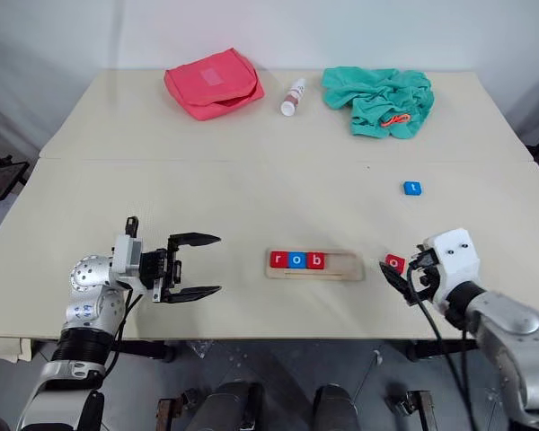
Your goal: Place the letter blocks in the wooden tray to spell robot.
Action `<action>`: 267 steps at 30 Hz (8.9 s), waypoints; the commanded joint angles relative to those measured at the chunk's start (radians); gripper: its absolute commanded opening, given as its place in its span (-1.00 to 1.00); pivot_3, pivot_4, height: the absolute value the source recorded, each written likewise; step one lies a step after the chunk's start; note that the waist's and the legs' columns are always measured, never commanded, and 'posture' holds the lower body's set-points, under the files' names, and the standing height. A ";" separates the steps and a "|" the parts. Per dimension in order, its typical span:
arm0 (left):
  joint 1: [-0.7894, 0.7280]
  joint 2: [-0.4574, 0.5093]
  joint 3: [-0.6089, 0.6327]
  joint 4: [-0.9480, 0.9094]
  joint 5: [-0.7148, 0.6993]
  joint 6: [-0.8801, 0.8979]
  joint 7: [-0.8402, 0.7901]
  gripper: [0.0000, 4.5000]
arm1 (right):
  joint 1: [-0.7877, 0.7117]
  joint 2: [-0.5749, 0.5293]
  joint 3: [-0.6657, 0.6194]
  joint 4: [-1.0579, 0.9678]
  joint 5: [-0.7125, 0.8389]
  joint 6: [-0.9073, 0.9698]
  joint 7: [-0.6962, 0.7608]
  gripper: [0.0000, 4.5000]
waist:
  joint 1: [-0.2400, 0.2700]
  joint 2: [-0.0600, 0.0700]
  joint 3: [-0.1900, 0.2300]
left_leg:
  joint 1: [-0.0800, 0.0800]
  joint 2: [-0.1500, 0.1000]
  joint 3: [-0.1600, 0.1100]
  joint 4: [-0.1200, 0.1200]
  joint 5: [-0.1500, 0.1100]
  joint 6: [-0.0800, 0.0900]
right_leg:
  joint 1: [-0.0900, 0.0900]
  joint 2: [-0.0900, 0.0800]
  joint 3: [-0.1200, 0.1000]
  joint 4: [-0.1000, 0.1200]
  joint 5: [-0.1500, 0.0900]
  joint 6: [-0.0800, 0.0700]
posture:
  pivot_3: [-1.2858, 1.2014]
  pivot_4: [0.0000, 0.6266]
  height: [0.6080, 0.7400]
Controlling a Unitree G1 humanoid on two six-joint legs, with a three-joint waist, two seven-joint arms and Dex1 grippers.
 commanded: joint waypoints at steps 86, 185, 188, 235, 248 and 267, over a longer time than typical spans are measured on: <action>0.050 -0.013 0.005 -0.064 -0.012 -0.042 0.038 1.00 | -0.696 -0.083 0.577 0.454 -0.334 -0.245 0.674 0.15 | -0.003 0.000 0.000 | -0.004 0.000 -0.004 0.004 0.000 0.000 | 0.000 0.000 -0.006 -0.002 0.000 0.000 | 0.03 -0.52 1.00; 0.135 0.013 0.031 -0.167 -0.025 -0.009 0.084 1.00 | -1.011 0.193 0.099 1.592 -0.287 -0.665 -0.067 0.99 | -0.029 0.000 0.000 | -0.003 0.001 -0.002 -0.001 0.000 0.000 | -0.001 -0.001 -0.005 -0.002 0.000 0.000 | 0.03 -0.52 1.00; 0.137 0.013 0.030 -0.168 -0.025 -0.009 0.091 1.00 | -1.035 0.207 0.108 1.632 -0.301 -0.692 -0.083 0.99 | -0.030 0.000 0.000 | -0.003 0.001 -0.002 -0.001 0.000 0.000 | -0.001 -0.001 -0.005 -0.002 0.000 0.000 | 0.03 -0.52 1.00; 0.119 0.016 0.022 -0.154 -0.023 -0.012 0.103 1.00 | -1.051 0.302 0.075 1.672 -0.349 -0.689 -0.267 -0.35 | -0.032 0.001 0.000 | -0.003 0.001 -0.002 -0.001 0.000 0.000 | -0.001 0.000 -0.004 -0.001 0.000 0.000 | 0.03 -0.52 1.00; 0.073 0.027 0.022 -0.069 -0.029 -0.011 0.013 1.00 | -0.385 0.335 0.007 0.322 -0.143 -0.066 -0.334 -0.35 | -0.018 0.002 0.000 | -0.004 0.000 -0.004 0.000 0.000 0.000 | -0.002 -0.001 -0.003 0.003 0.000 0.000 | 0.03 -0.52 1.00; 0.058 0.021 0.016 -0.055 -0.027 -0.005 -0.003 1.00 | -0.095 0.470 -0.074 -0.099 -0.037 0.184 -0.486 -0.35 | -0.001 0.002 0.000 | -0.001 -0.001 -0.002 0.000 0.000 0.000 | -0.002 0.000 0.001 0.003 0.000 0.000 | 0.03 -0.52 1.00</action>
